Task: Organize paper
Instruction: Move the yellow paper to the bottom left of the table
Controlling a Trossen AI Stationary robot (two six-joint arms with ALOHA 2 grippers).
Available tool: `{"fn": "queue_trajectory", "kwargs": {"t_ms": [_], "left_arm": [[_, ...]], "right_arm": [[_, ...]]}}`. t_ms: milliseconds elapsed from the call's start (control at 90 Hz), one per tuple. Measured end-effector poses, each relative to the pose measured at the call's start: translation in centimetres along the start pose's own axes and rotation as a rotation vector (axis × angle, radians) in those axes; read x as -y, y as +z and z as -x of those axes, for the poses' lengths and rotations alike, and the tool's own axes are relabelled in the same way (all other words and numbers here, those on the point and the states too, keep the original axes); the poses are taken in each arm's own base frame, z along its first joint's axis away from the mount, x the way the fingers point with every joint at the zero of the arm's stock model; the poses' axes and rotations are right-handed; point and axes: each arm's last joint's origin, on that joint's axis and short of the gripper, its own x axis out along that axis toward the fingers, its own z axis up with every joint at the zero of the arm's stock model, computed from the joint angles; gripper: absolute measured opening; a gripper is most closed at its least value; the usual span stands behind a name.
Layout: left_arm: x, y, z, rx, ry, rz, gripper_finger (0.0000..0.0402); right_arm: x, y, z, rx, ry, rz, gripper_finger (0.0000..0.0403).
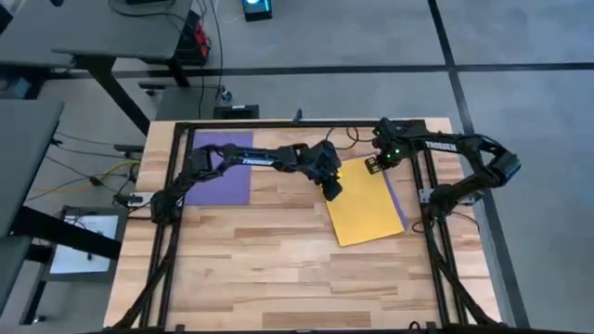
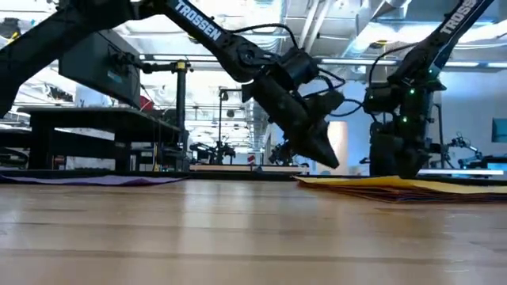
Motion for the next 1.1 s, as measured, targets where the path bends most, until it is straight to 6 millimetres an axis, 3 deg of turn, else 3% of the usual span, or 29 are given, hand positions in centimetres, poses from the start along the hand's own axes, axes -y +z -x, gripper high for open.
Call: {"fn": "queue_trajectory", "kwargs": {"t_ms": [411,644,778,856,978,1100], "left_arm": [[-1.3,-3.4,1.2,-0.38,0.206,-0.187,0.0],[-1.0,-4.8,6.2,-0.727,0.285,-0.36,0.0],[0.8,-2.0,11.0,-0.545,0.308,-0.344,0.0],[1.4,-0.9,12.5,-0.422,0.315,-0.306,0.0],[1.4,-0.9,12.4,-0.349,0.32,-0.243,0.0],[0.6,-4.2,10.6,-0.466,0.341,-0.127,0.0]], "right_arm": [[0.4,-0.1,-0.5,-0.036,-0.003,0.005,0.0],[0.5,-0.1,-0.5,-0.039,-0.001,0.021,0.0],[0.3,-0.1,-0.3,-0.023,-0.002,0.035,0.0],[0.2,-0.1,-0.1,-0.009,-0.002,0.04,0.0],[0.2,-0.1,0.1,0.004,0.002,0.042,0.0],[0.2,-0.1,0.2,0.004,0.002,0.047,0.0]]}}
